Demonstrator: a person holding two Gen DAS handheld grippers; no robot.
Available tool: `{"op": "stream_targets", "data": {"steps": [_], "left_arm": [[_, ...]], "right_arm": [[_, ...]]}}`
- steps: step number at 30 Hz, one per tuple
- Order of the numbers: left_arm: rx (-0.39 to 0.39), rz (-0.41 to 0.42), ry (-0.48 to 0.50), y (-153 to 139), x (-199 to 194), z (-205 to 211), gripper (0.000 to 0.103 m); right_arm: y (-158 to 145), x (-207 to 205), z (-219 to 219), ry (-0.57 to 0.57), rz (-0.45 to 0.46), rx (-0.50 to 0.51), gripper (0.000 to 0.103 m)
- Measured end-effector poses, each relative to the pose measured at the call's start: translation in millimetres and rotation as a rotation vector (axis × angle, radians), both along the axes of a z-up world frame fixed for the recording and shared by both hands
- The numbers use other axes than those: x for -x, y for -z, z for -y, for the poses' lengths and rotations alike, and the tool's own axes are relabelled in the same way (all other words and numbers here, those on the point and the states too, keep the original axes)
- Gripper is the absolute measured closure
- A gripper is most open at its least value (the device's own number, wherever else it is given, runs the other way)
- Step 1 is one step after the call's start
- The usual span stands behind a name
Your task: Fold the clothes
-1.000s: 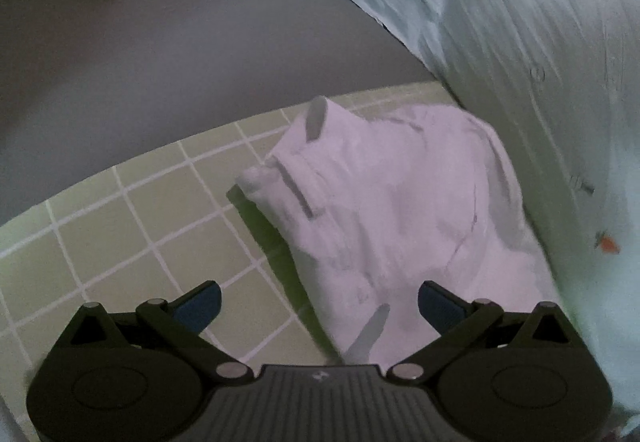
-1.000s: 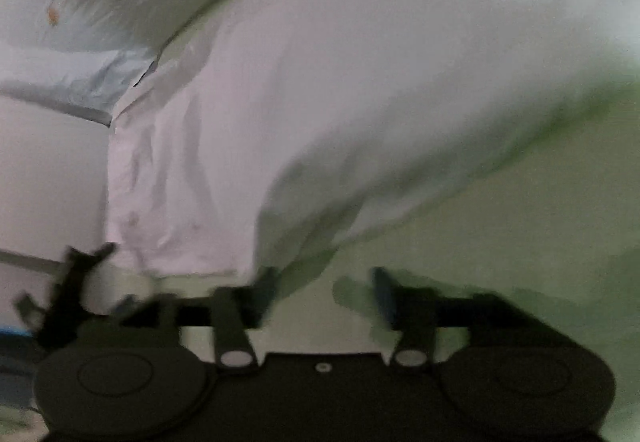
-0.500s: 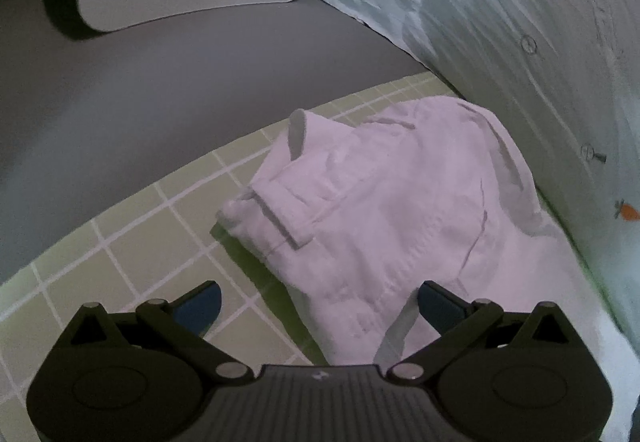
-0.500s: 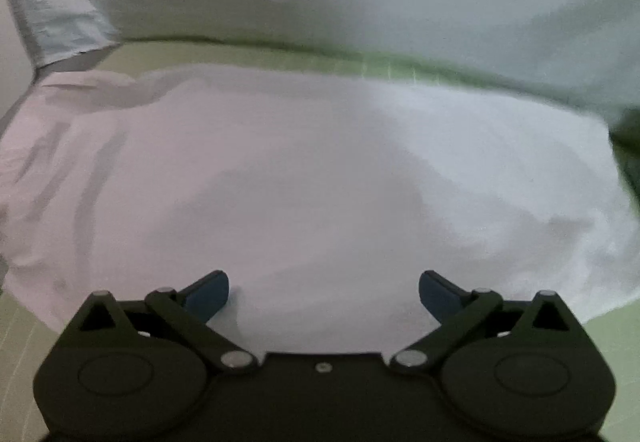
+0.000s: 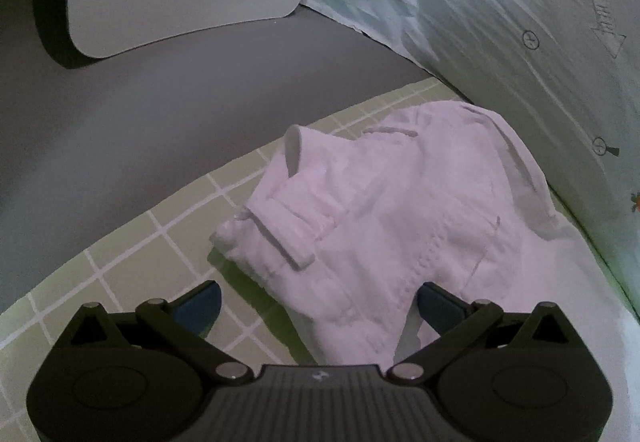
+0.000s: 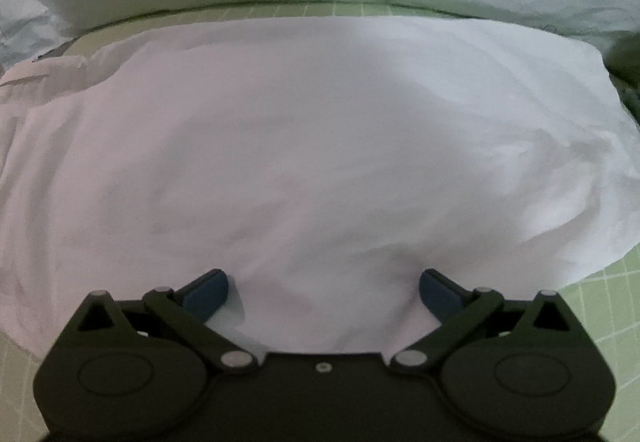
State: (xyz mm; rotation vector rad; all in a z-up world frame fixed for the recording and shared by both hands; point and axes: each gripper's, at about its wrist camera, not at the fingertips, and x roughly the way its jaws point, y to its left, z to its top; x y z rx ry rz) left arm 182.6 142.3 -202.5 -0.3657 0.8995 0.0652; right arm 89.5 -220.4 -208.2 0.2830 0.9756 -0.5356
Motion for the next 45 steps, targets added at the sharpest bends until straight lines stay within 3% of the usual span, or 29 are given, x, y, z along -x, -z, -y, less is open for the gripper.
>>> {"op": "stream_targets", "data": {"steps": [6, 10, 11, 13, 15, 21, 27, 33, 36, 41, 43, 45], "left_arm": [[-0.111, -0.022, 0.016, 0, -7, 19, 0.0], [-0.01, -0.012, -0.037, -3, -7, 12, 0.003], [0.04, -0.007, -0.059, -4, -6, 8, 0.013], [0.162, 0.002, -0.106, -6, -5, -4, 0.058], [0.213, 0.003, -0.156, -9, -3, -10, 0.081], [0.255, 0.071, -0.088, -33, 6, -7, 0.092], [0.339, 0.19, 0.071, -80, 15, 21, 0.094], [0.302, 0.276, 0.402, -118, 30, 94, 0.095], [0.302, 0.238, 0.565, -113, 39, 134, 0.093], [0.347, 0.013, 0.725, -70, 42, 179, 0.079], [0.308, -0.023, 0.751, -64, 48, 186, 0.067], [0.272, -0.004, 0.76, -67, 52, 186, 0.054]], "right_arm": [[6, 4, -11, 0.017, 0.065, 0.045, 0.0], [6, 5, -14, 0.024, 0.077, 0.054, 0.0], [6, 5, -15, 0.024, 0.081, 0.056, 0.0], [5, 7, -16, 0.023, 0.09, 0.062, 0.0], [5, 10, -17, 0.021, 0.107, 0.072, 0.0], [8, 17, -23, 0.029, 0.155, 0.103, 0.0], [9, 19, -24, 0.046, 0.172, 0.117, 0.0], [9, 20, -24, 0.046, 0.181, 0.123, 0.0], [9, 21, -24, 0.047, 0.183, 0.124, 0.0], [9, 22, -24, 0.046, 0.182, 0.122, 0.0], [8, 22, -23, 0.046, 0.179, 0.12, 0.0], [7, 22, -22, 0.041, 0.171, 0.111, 0.0]]}}
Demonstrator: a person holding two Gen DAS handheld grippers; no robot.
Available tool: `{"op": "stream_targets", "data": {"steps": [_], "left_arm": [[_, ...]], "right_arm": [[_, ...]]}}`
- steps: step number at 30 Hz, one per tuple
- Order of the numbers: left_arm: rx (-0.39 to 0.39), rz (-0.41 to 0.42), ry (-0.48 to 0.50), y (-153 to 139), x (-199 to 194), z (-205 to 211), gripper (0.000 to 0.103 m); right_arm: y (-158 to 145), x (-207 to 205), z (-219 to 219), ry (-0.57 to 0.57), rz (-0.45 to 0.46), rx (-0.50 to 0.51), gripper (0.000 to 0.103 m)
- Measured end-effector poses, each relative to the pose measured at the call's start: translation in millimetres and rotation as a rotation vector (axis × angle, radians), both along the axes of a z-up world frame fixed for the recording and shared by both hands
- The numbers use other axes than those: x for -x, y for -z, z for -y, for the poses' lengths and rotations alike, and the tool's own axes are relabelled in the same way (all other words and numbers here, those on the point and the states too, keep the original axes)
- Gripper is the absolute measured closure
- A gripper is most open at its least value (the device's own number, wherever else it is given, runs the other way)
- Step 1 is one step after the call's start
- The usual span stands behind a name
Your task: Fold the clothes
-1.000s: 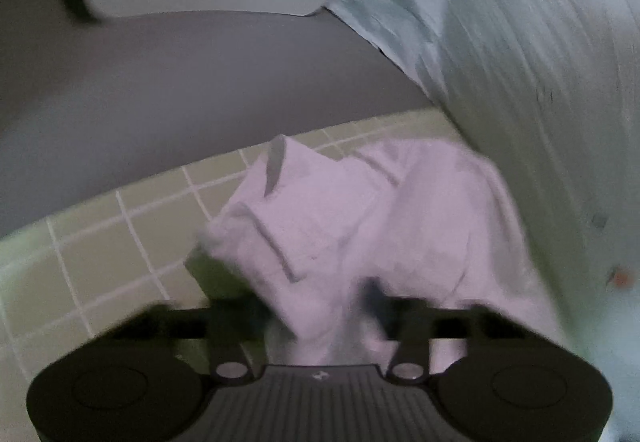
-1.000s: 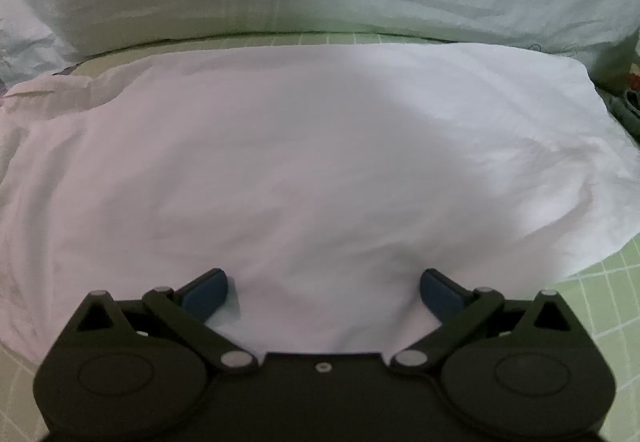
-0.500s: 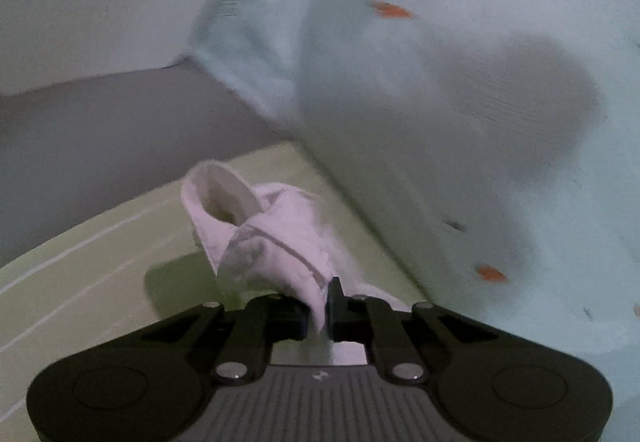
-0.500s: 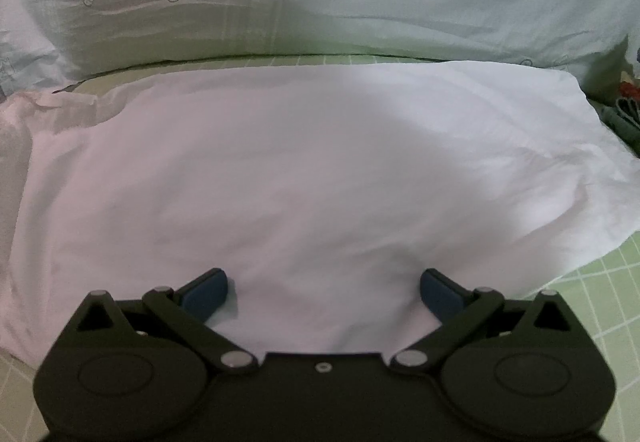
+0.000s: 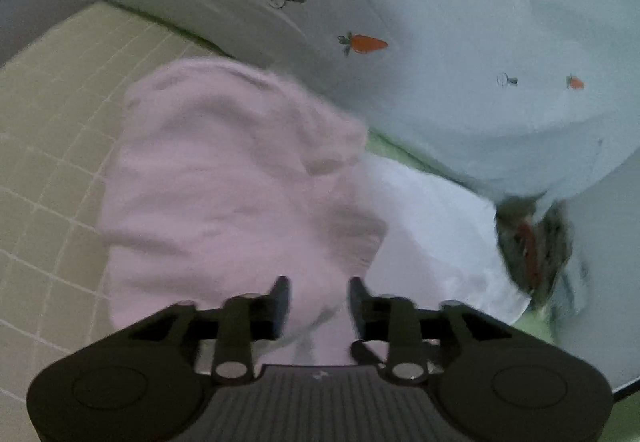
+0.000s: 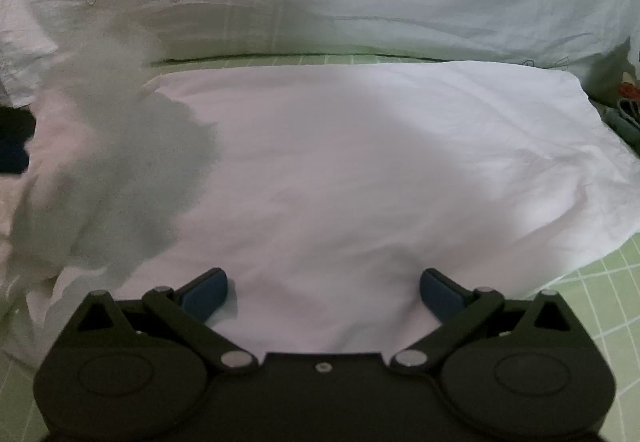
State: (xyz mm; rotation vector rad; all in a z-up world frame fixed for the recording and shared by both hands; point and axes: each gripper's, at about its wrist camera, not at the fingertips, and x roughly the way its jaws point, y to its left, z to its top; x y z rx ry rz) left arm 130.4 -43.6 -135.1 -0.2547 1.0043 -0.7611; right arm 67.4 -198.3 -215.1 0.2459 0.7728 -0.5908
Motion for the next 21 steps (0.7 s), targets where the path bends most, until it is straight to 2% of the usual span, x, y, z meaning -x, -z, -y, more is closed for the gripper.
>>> {"op": "stream_targets", "data": {"steps": [1, 3, 6, 11, 15, 17, 18, 21], "left_arm": [[0.004, 0.011, -0.008, -2, -1, -2, 0.049], [0.032, 0.008, -0.028, -4, -5, -11, 0.046], [0.038, 0.001, -0.095, -4, -14, -26, 0.042], [-0.051, -0.051, -0.206, 17, -28, -48, 0.042], [-0.119, -0.08, -0.241, 32, -32, -54, 0.042], [-0.15, -0.093, -0.249, 37, -35, -54, 0.042], [-0.162, -0.1, -0.251, 41, -35, -55, 0.042], [-0.184, -0.117, -0.254, 49, -38, -59, 0.042]], "right_arm": [[-2, -1, 2, -0.003, -0.01, -0.014, 0.0], [-6, -2, 6, -0.009, -0.032, -0.044, 0.0], [-20, 1, 17, 0.004, 0.001, -0.164, 0.001], [-43, 17, 35, 0.048, 0.277, -0.423, 0.005], [-26, 10, 57, 0.079, 0.432, -0.757, 0.027], [-10, 3, 65, 0.114, 0.467, -0.882, 0.031], [-1, -2, 68, 0.132, 0.481, -0.935, 0.032], [13, -16, 72, 0.18, 0.468, -0.963, 0.033]]}}
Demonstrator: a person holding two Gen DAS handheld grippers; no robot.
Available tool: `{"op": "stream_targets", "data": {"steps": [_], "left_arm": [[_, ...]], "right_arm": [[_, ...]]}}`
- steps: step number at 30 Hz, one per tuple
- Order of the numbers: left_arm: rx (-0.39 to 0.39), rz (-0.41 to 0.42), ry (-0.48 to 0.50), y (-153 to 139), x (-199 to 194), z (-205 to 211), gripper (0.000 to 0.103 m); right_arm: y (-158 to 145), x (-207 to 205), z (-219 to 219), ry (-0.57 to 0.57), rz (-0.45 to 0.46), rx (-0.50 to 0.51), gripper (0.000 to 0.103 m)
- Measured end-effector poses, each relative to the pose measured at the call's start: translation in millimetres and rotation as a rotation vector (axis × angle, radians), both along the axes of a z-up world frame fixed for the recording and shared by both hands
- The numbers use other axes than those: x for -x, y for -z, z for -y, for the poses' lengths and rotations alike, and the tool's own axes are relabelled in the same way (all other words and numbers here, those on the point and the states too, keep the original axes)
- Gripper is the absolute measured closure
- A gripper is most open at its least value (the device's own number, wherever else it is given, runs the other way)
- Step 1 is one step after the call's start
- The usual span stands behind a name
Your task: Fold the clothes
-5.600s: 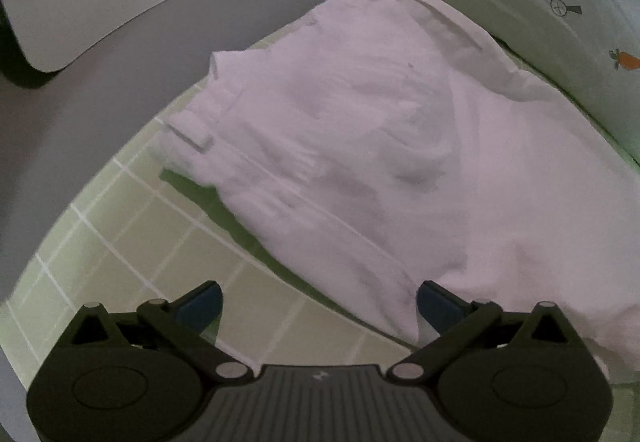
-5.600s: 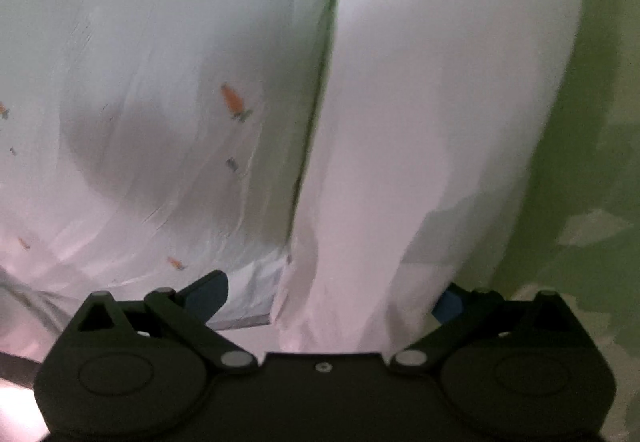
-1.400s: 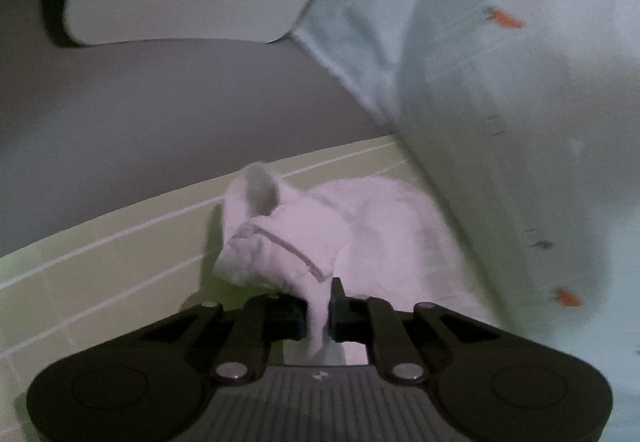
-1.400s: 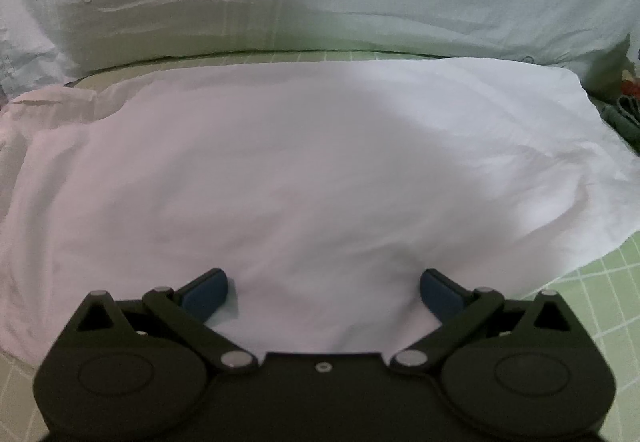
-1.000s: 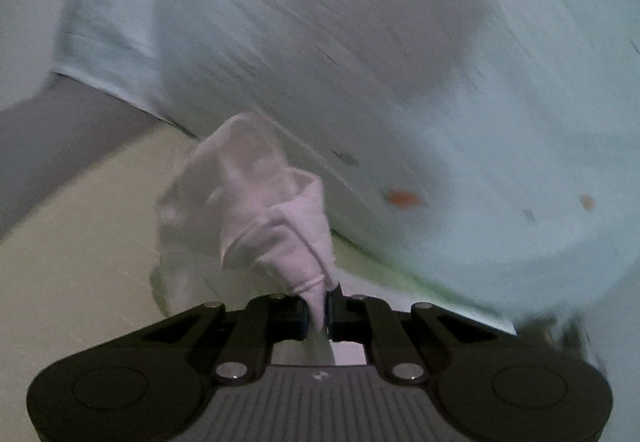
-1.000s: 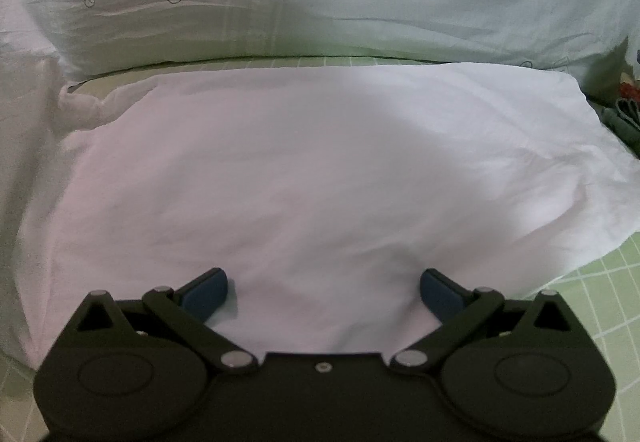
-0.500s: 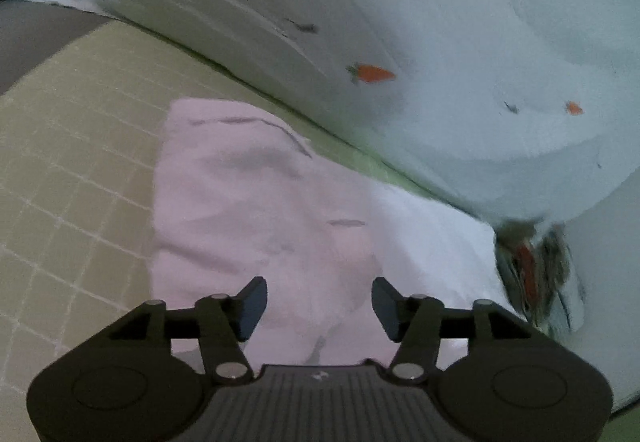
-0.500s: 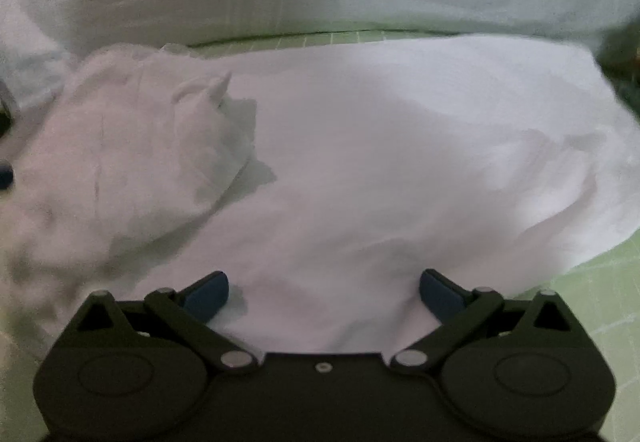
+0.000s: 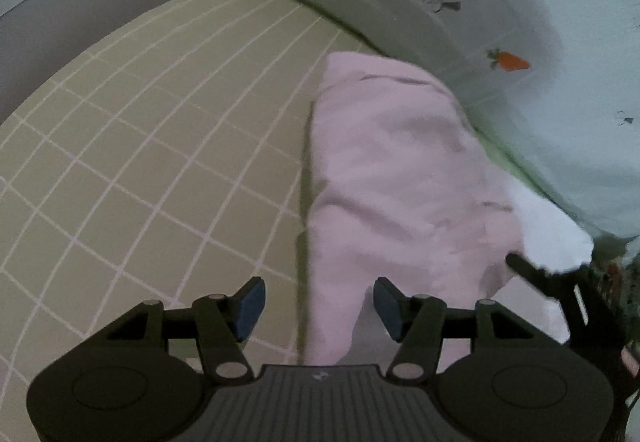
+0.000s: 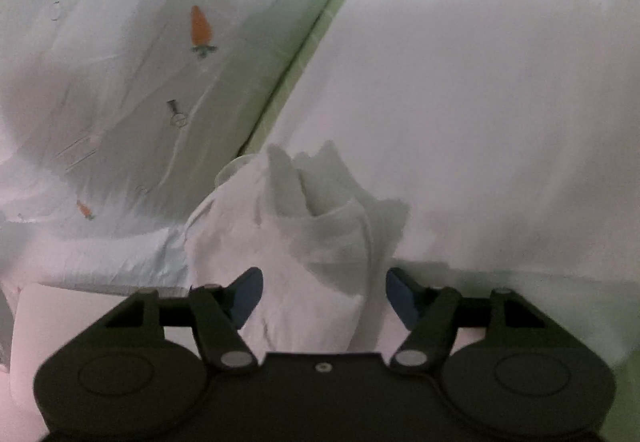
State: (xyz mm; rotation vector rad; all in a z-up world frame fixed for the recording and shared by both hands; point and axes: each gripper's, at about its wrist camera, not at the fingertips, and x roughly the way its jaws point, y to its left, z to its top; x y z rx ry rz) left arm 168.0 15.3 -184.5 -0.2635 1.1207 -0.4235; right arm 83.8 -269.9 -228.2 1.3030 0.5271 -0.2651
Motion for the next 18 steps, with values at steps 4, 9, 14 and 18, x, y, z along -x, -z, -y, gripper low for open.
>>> {"op": "stream_targets", "data": {"steps": [4, 9, 14, 18], "left_arm": [[-0.009, -0.02, -0.006, 8, 2, -4, 0.037], [-0.009, -0.026, -0.011, 14, 0, -6, 0.033], [-0.017, -0.019, -0.005, 14, 2, -5, 0.032], [-0.02, -0.015, 0.001, 12, 3, -4, 0.03]], "right_arm": [[-4, -21, -2, -0.03, -0.011, 0.04, 0.032], [1, -42, -3, -0.037, -0.014, -0.001, 0.052], [5, -36, -4, -0.022, 0.048, -0.096, 0.077], [-9, -23, -3, -0.006, 0.119, -0.104, 0.088]]}}
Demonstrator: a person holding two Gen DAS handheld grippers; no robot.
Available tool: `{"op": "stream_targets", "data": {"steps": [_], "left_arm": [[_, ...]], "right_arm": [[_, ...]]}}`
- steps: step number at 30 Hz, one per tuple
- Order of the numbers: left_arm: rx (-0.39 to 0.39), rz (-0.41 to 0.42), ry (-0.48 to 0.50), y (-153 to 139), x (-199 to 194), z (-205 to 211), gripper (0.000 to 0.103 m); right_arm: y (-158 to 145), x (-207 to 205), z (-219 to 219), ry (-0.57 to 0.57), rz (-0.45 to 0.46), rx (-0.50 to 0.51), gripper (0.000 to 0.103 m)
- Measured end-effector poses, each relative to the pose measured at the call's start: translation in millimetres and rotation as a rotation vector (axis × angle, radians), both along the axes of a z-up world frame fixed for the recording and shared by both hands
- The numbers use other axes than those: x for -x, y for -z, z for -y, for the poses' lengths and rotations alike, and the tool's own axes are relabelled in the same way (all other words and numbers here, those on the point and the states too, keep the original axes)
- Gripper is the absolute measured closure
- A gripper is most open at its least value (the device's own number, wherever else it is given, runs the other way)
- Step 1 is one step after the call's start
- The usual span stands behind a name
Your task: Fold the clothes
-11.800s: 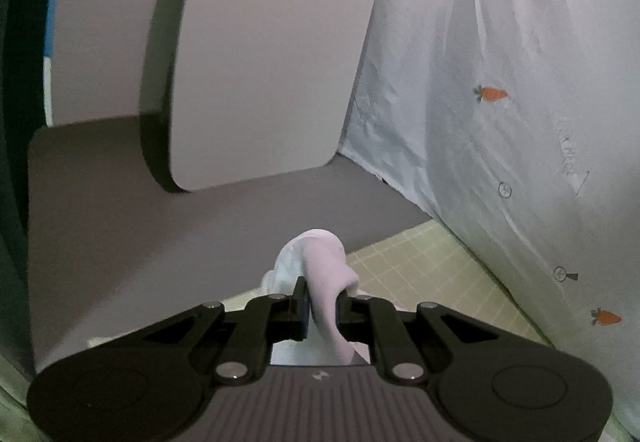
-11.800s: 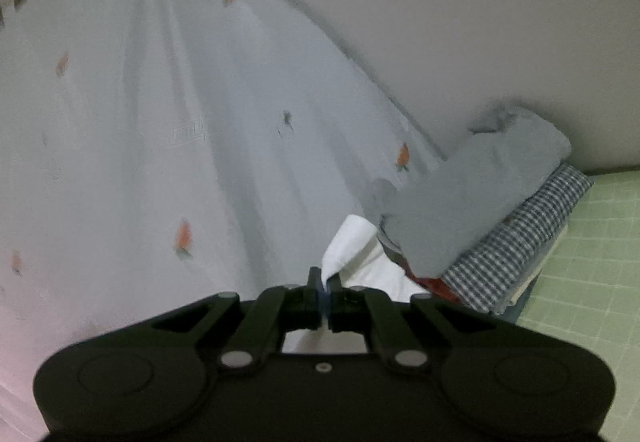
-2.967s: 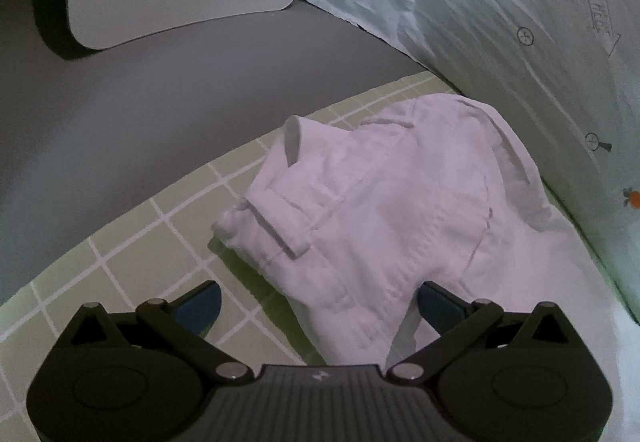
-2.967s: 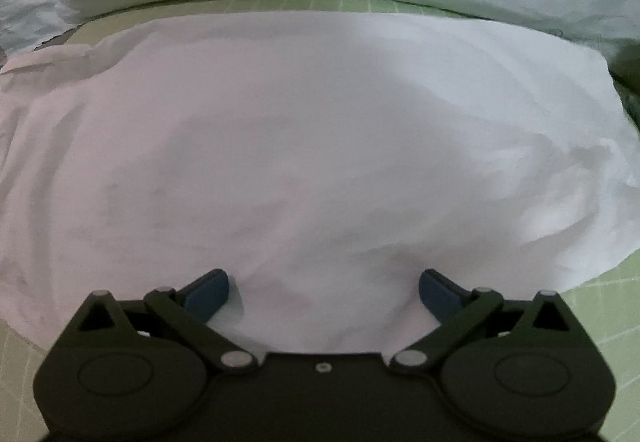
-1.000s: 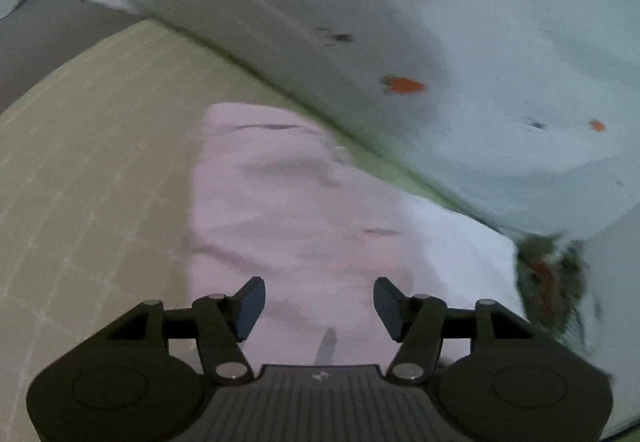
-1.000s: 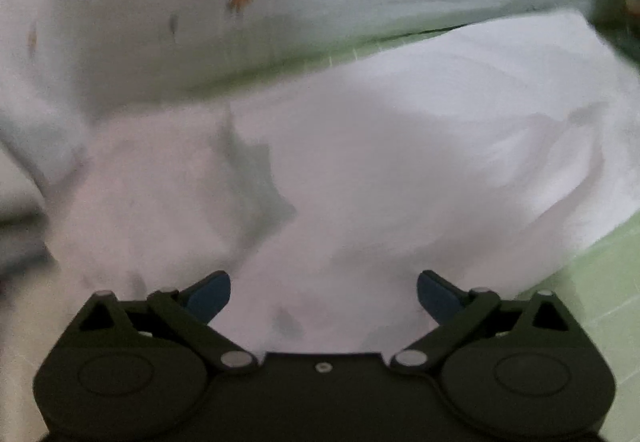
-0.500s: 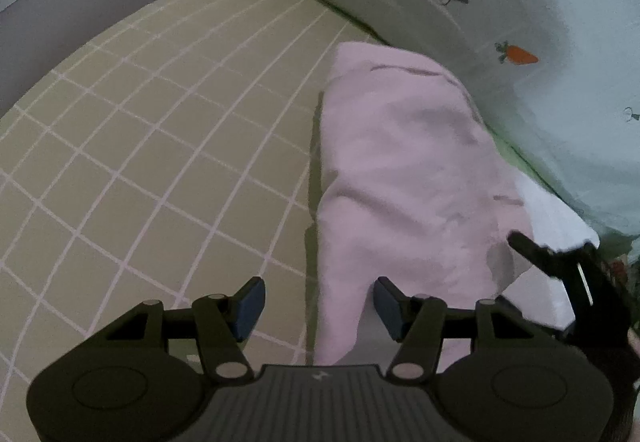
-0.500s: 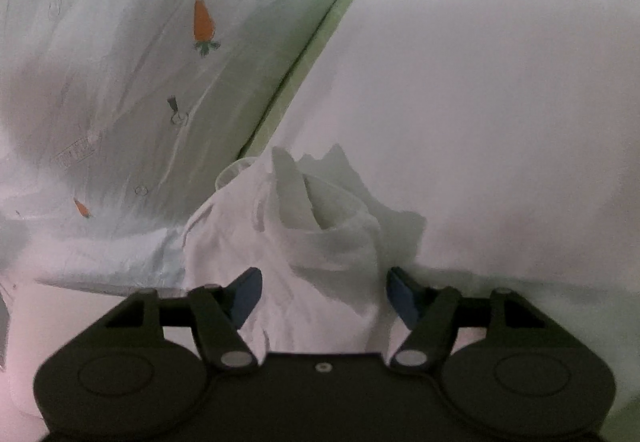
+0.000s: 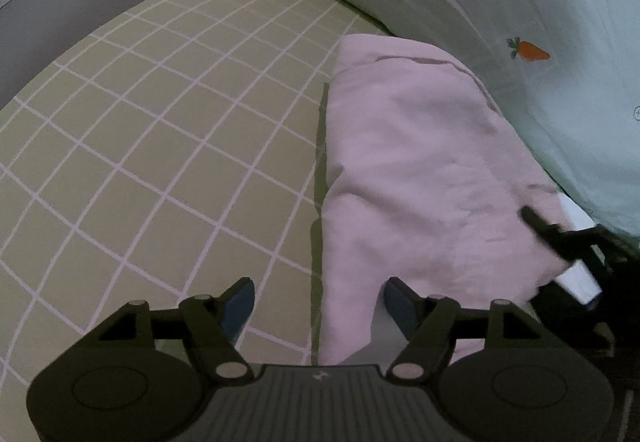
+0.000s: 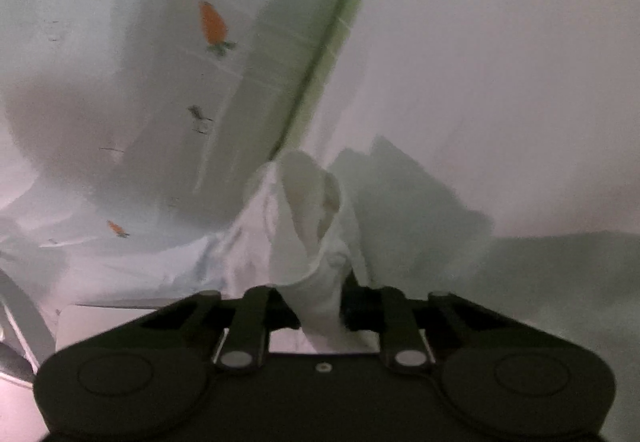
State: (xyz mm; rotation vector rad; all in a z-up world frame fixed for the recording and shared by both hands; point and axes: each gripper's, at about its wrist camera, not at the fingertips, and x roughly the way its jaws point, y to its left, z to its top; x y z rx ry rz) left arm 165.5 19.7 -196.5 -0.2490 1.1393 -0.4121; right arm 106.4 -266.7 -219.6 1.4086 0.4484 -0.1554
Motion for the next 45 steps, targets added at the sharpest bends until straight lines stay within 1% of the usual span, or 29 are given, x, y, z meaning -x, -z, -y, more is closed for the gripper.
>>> {"op": "stream_targets", "data": {"steps": [2, 5, 8, 9, 11, 12, 13, 14, 15, 17, 19, 20, 21, 22, 24, 25, 26, 27, 28, 29, 30, 31, 32, 34, 37, 39, 41, 43, 45], "left_arm": [[-0.005, 0.018, 0.013, -3, 1, 2, 0.03], [-0.038, 0.062, 0.038, -8, 5, 7, 0.03], [-0.04, 0.069, 0.062, -7, 6, 11, 0.03], [-0.043, 0.063, 0.073, -5, 7, 13, 0.03], [-0.07, 0.061, 0.097, -1, 8, 19, 0.03], [-0.085, 0.064, 0.11, 0, 9, 21, 0.03], [-0.099, 0.071, 0.125, 2, 10, 24, 0.029], [-0.111, 0.077, 0.137, 2, 11, 25, 0.025], [-0.121, 0.083, 0.144, 3, 12, 26, 0.021], [-0.135, 0.088, 0.149, 3, 13, 27, 0.018], [-0.148, 0.088, 0.144, 2, 12, 26, 0.015], [-0.157, 0.088, 0.137, 1, 12, 24, 0.014], [-0.167, 0.09, 0.131, 0, 13, 23, 0.014], [-0.179, 0.096, 0.126, -2, 15, 23, 0.014], [-0.217, 0.129, 0.126, -9, 21, 26, 0.014], [-0.236, 0.156, 0.128, -14, 25, 28, 0.014], [-0.249, 0.189, 0.129, -20, 31, 30, 0.013], [-0.258, 0.225, 0.129, -25, 37, 34, 0.01], [-0.263, 0.26, 0.133, -31, 44, 38, 0.008], [-0.263, 0.293, 0.142, -37, 51, 43, 0.005], [-0.262, 0.326, 0.155, -42, 59, 49, 0.004], [-0.261, 0.355, 0.175, -46, 67, 56, 0.002], [-0.261, 0.378, 0.197, -48, 75, 64, 0.001], [-0.261, 0.408, 0.242, -51, 91, 80, 0.0], [-0.223, 0.369, 0.283, -46, 111, 101, 0.0], [-0.205, 0.347, 0.291, -41, 121, 114, 0.0], [-0.204, 0.337, 0.293, -38, 130, 126, 0.0], [-0.21, 0.327, 0.291, -36, 135, 140, 0.0], [-0.22, 0.324, 0.284, -35, 137, 149, 0.0]], "right_arm": [[-17, 8, 0, 0.014, 0.043, 0.042, 0.089], [-45, 24, 2, 0.051, 0.109, 0.109, 0.089], [-73, 38, 18, 0.1, 0.146, 0.19, 0.089], [-80, 43, 22, 0.107, 0.136, 0.229, 0.089], [-83, 47, 28, 0.114, 0.049, 0.304, 0.089], [-81, 48, 31, 0.112, -0.035, 0.345, 0.089], [-74, 48, 31, 0.106, -0.125, 0.382, 0.089], [-67, 47, 32, 0.099, -0.215, 0.418, 0.089], [-56, 48, 31, 0.09, -0.276, 0.441, 0.087], [-36, 49, 29, 0.07, -0.394, 0.484, 0.085], [-28, 54, 28, 0.095, -0.405, 0.458, 0.083], [-30, 54, 27, 0.091, -0.415, 0.471, 0.08], [-33, 55, 27, 0.085, -0.425, 0.487, 0.074], [-39, 53, 24, 0.068, -0.445, 0.535, 0.069], [-50, 49, 19, 0.031, -0.486, 0.635, 0.051], [-56, 56, 17, 0.024, -0.498, 0.686, 0.046], [-63, 64, 16, 0.017, -0.509, 0.737, 0.036], [-66, 71, 15, 0.01, -0.532, 0.805, 0.028], [-69, 77, 15, 0.002, -0.555, 0.873, 0.024], [-72, 87, 11, -0.008, -0.589, 0.937, 0.017], [-73, 97, 9, -0.019, -0.621, 0.992, 0.014], [-72, 106, 10, -0.025, -0.643, 1.018, 0.013], [-71, 116, 11, -0.03, -0.665, 1.043, 0.009], [-68, 144, 15, -0.031, -0.698, 1.027, 0.006], [-58, 173, 27, -0.039, -0.719, 0.964, 0.002], [-53, 191, 36, -0.045, -0.726, 0.965, 0.0], [-47, 202, 48, -0.056, -0.743, 0.964, 0.0], [-44, 217, 66, -0.05, -0.748, 0.943, 0.0], [-38, 228, 90, -0.01, -0.758, 0.894, 0.0]]}}
